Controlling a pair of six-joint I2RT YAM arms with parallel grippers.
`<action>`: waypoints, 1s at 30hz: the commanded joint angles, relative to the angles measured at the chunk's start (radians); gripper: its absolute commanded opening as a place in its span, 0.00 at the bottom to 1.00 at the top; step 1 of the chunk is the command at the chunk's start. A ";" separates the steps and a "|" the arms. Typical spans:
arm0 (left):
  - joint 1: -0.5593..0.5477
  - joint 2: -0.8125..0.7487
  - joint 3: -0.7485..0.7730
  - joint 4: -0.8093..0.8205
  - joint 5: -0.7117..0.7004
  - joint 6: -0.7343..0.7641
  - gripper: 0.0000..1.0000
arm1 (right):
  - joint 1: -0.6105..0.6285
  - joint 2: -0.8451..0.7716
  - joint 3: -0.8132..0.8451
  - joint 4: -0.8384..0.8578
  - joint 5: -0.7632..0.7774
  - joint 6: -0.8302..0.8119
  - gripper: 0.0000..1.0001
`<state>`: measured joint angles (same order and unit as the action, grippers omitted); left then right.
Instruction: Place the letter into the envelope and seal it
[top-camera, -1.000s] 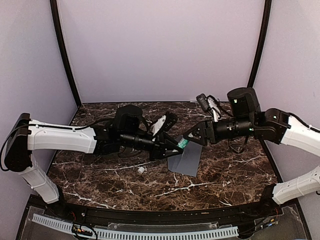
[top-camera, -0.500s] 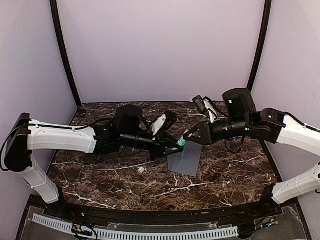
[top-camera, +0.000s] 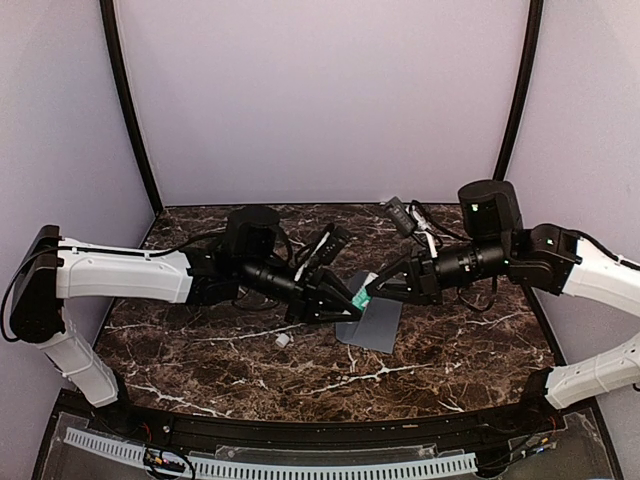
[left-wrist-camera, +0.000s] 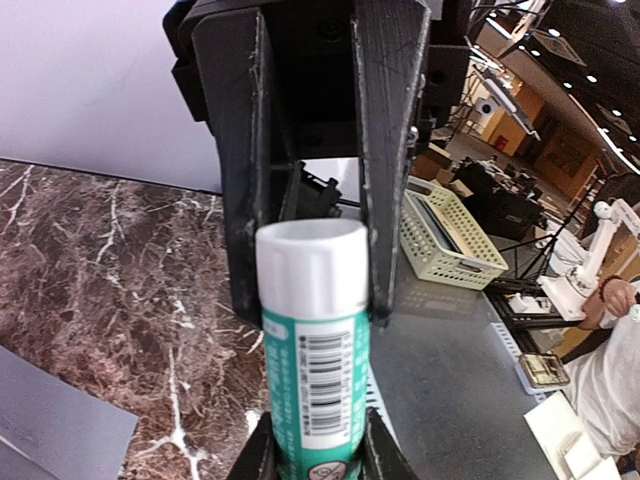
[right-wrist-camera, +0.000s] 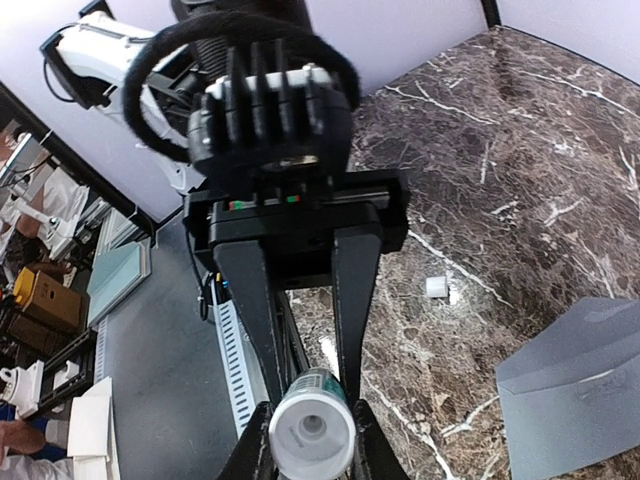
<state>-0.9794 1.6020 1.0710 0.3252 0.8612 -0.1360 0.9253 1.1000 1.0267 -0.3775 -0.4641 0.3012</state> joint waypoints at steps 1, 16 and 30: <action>-0.019 -0.038 0.000 0.129 0.255 -0.047 0.00 | 0.001 0.000 -0.021 0.093 -0.085 -0.052 0.15; -0.018 -0.040 0.006 0.002 0.151 0.042 0.00 | 0.001 -0.028 -0.004 0.069 0.007 0.011 0.61; -0.023 -0.069 0.030 -0.139 -0.291 0.168 0.00 | 0.001 -0.001 0.049 -0.050 0.158 0.178 0.63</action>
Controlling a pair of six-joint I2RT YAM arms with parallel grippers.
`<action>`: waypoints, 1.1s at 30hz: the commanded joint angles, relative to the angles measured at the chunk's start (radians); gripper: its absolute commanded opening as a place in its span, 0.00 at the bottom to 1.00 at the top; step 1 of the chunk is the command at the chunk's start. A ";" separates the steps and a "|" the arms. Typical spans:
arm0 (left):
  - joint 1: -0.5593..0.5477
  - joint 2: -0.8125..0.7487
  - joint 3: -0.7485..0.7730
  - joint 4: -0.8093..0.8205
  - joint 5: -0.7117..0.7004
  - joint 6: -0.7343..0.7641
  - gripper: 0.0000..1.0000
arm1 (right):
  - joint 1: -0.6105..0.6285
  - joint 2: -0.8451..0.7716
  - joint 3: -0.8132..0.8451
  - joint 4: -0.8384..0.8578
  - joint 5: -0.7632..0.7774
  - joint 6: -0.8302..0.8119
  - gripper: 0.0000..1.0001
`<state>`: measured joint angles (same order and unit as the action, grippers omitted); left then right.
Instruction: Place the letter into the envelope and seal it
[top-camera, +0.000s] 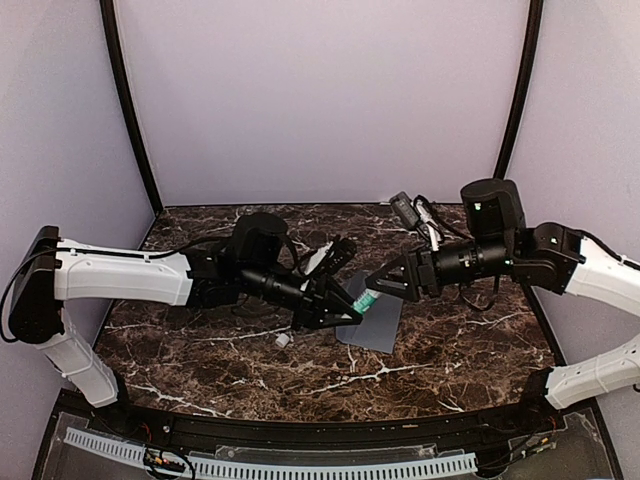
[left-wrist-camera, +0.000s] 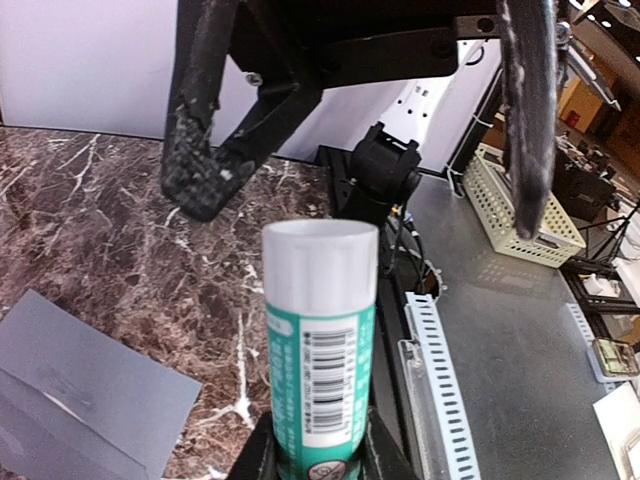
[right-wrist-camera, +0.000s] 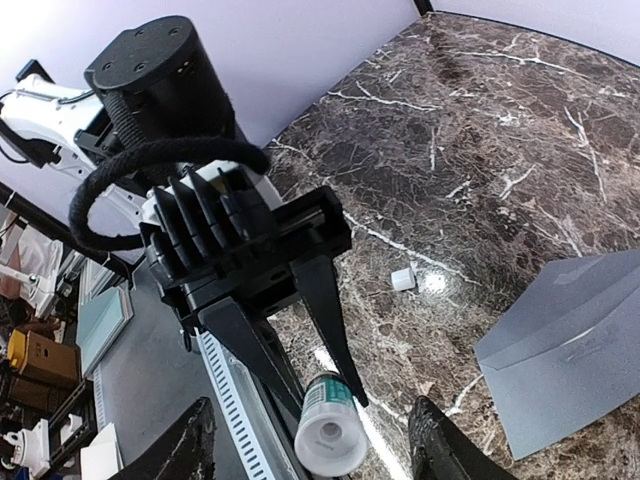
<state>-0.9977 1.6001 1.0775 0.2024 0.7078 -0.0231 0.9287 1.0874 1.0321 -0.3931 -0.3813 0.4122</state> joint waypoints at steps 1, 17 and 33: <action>-0.006 -0.068 0.026 -0.021 -0.159 0.060 0.00 | -0.002 0.021 0.049 -0.043 0.078 0.074 0.63; -0.034 -0.040 0.040 -0.041 -0.314 0.130 0.00 | -0.002 0.165 0.097 -0.041 0.109 0.086 0.43; -0.038 -0.042 0.008 -0.026 -0.396 0.134 0.02 | -0.002 0.192 0.095 -0.045 0.084 0.080 0.00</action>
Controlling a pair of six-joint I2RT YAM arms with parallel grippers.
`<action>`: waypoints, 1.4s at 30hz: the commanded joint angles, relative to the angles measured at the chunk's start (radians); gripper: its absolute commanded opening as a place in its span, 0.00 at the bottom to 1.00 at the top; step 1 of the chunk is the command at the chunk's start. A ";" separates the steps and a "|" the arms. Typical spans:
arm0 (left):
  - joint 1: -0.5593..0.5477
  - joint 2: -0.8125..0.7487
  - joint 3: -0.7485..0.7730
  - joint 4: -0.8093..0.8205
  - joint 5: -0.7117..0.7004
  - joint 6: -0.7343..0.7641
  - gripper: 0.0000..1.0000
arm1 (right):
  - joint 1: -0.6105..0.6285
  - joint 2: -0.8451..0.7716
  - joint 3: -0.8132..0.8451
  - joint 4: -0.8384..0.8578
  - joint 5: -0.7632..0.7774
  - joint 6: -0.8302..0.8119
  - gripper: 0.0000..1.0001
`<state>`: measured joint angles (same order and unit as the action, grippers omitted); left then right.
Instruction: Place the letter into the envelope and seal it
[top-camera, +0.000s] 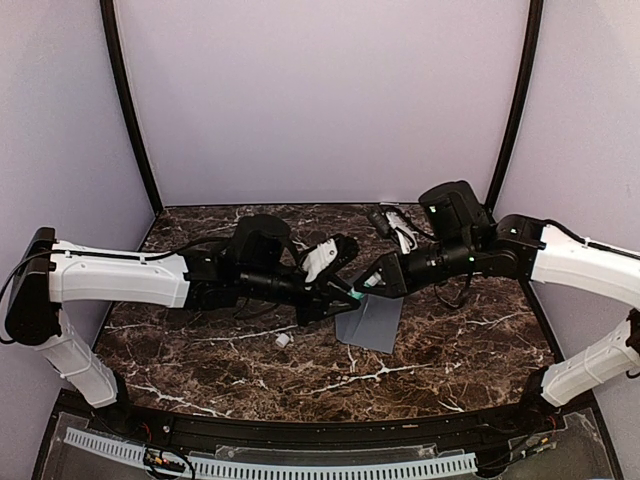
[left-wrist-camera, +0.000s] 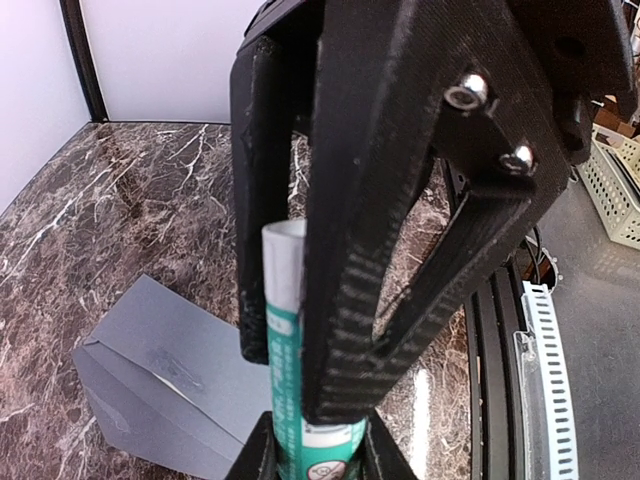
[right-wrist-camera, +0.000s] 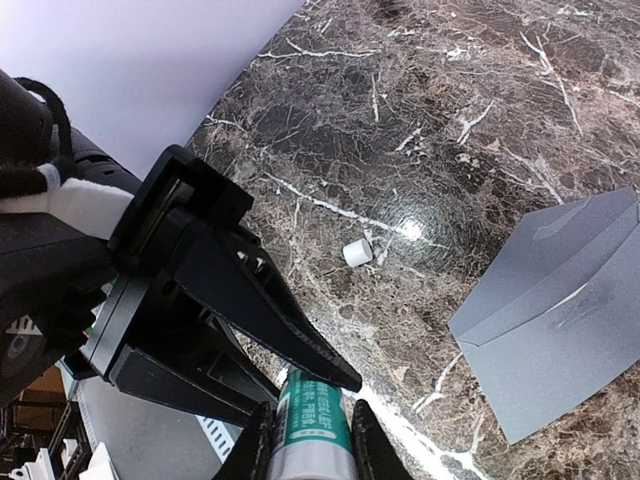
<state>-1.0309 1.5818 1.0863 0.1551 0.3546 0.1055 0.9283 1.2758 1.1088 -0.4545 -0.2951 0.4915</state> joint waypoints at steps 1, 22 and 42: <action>-0.005 -0.031 -0.006 0.022 -0.052 0.001 0.05 | -0.002 0.002 0.016 0.015 0.007 -0.002 0.00; -0.112 -0.238 -0.278 -0.221 -0.668 -0.373 0.71 | -0.060 -0.062 -0.086 0.077 0.210 -0.029 0.00; -0.121 -0.051 -0.408 -0.081 -0.741 -0.551 0.55 | -0.063 -0.107 -0.119 0.097 0.165 -0.014 0.00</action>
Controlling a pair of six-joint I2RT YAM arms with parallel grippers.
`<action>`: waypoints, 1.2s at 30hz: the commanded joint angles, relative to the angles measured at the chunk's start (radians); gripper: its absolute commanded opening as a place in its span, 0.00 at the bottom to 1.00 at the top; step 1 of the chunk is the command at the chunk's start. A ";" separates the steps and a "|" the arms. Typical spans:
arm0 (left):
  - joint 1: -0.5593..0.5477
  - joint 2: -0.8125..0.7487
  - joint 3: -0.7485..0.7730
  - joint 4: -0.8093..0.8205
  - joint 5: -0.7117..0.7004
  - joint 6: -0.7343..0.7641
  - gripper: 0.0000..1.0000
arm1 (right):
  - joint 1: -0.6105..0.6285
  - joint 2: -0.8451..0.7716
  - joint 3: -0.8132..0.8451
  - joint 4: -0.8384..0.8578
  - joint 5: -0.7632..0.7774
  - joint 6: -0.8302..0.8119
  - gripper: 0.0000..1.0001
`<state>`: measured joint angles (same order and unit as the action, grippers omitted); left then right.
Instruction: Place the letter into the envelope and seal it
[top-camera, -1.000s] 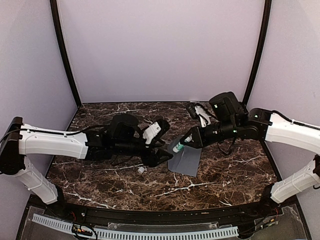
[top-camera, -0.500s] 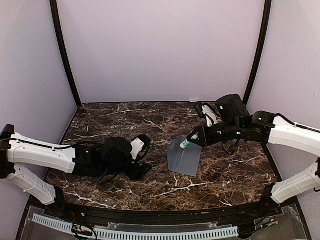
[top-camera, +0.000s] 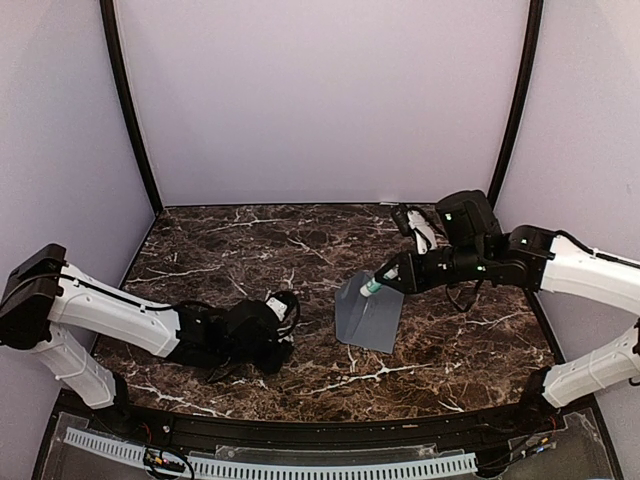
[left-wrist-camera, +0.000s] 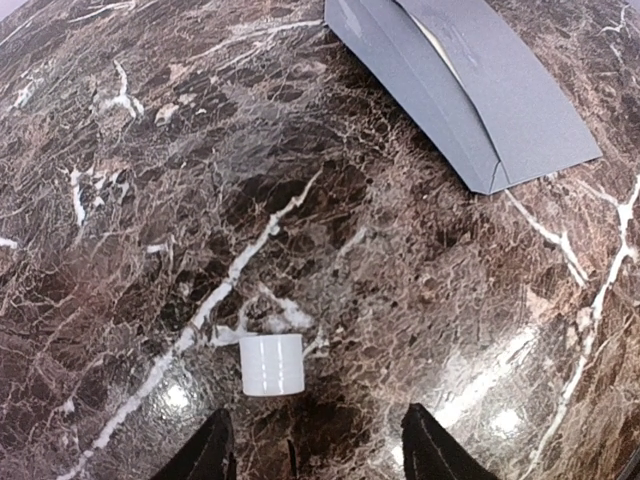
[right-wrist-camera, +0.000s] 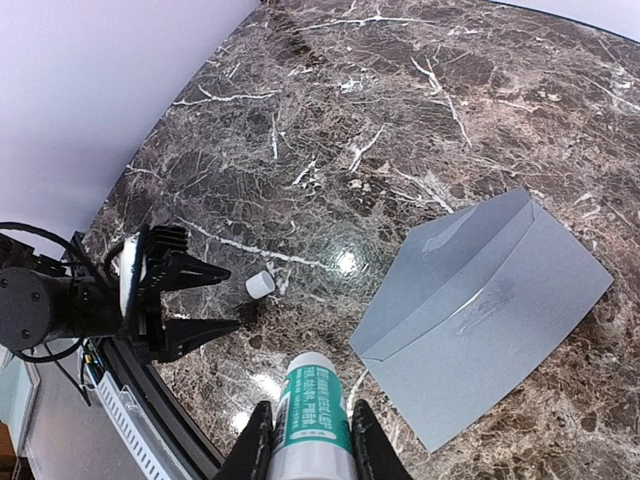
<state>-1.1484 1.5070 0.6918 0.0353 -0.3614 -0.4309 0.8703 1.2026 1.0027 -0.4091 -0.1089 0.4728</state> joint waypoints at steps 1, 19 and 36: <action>-0.004 0.032 -0.014 0.039 -0.026 -0.014 0.55 | -0.005 -0.036 -0.013 0.050 -0.022 0.004 0.00; 0.029 0.130 0.016 0.072 -0.033 0.029 0.38 | -0.005 -0.063 -0.036 0.052 -0.014 0.001 0.00; 0.044 0.187 0.017 0.094 -0.085 0.035 0.28 | -0.005 -0.073 -0.043 0.050 -0.014 0.000 0.00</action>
<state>-1.1114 1.6798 0.7013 0.1410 -0.4221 -0.4072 0.8703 1.1511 0.9642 -0.3965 -0.1303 0.4728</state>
